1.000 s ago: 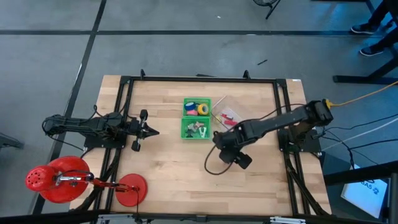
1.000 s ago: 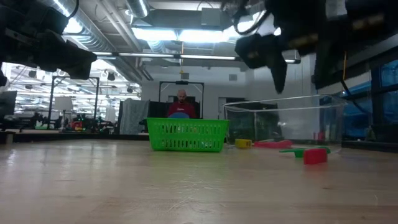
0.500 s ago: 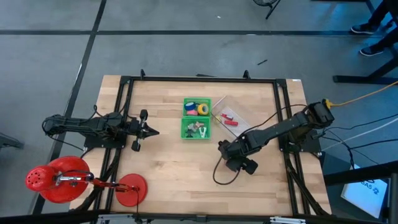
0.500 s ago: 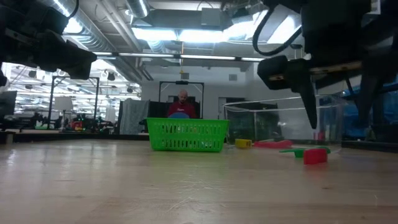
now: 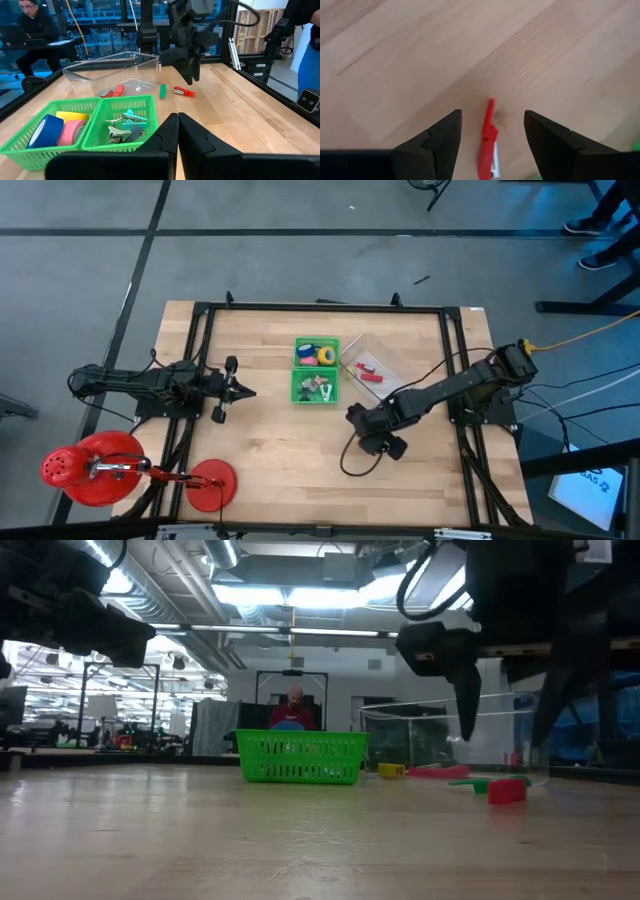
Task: Pick and place Stapler, Stapler remover, tape
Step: Put the red stapler into the transparent bin
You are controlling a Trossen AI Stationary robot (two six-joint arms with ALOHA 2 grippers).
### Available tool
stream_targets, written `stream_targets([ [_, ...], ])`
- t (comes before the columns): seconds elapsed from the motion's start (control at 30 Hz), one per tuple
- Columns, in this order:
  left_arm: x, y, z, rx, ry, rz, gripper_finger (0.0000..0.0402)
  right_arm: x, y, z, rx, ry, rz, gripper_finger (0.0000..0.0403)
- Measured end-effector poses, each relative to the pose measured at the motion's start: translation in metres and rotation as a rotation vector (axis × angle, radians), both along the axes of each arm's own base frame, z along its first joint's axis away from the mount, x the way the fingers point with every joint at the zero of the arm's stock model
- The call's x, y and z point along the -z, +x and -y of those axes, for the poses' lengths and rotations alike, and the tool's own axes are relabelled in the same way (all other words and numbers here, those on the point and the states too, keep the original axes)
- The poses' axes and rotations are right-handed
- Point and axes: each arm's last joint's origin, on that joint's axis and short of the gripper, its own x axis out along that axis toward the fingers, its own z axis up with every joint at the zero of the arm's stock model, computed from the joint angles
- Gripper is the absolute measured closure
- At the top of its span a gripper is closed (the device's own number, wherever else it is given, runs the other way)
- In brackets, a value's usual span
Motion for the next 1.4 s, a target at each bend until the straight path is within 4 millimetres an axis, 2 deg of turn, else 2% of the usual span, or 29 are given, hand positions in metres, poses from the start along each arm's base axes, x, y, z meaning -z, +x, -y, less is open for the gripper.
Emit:
stream_targets([
  [0.1, 0.0, 0.0, 0.0, 0.0, 0.0, 0.0, 0.0397, 0.008, -0.003, 0.001, 0.004, -0.013, -0.029, 0.0185],
  [0.3, 0.0, 0.0, 0.0, 0.0, 0.0, 0.0, 0.0393, 0.038, 0.0, 0.003, 0.039, -0.139, -0.083, 0.0185],
  [0.43, 0.0, 0.0, 0.0, 0.0, 0.0, 0.0, 0.0396, 0.043, 0.002, 0.004, 0.059, -0.199, -0.089, 0.0185],
  [0.53, 0.0, 0.0, 0.0, 0.0, 0.0, 0.0, 0.0395, 0.043, 0.001, 0.004, 0.061, -0.191, -0.094, 0.0197],
  [0.6, 0.0, 0.0, 0.0, 0.0, 0.0, 0.0, 0.0394, 0.042, 0.001, 0.004, 0.062, -0.182, -0.109, 0.022],
  [0.87, 0.0, 0.0, 0.0, 0.0, 0.0, 0.0, 0.0396, 0.042, 0.0, 0.004, 0.068, -0.159, -0.14, 0.0368],
  [1.13, 0.0, 0.0, 0.0, 0.0, 0.0, 0.0, 0.0394, 0.033, 0.005, 0.004, 0.116, -0.172, -0.174, 0.0358],
  [1.4, 0.0, 0.0, 0.0, 0.0, 0.0, 0.0, 0.0397, 0.006, 0.019, 0.0, 0.126, -0.152, -0.176, 0.0363],
])
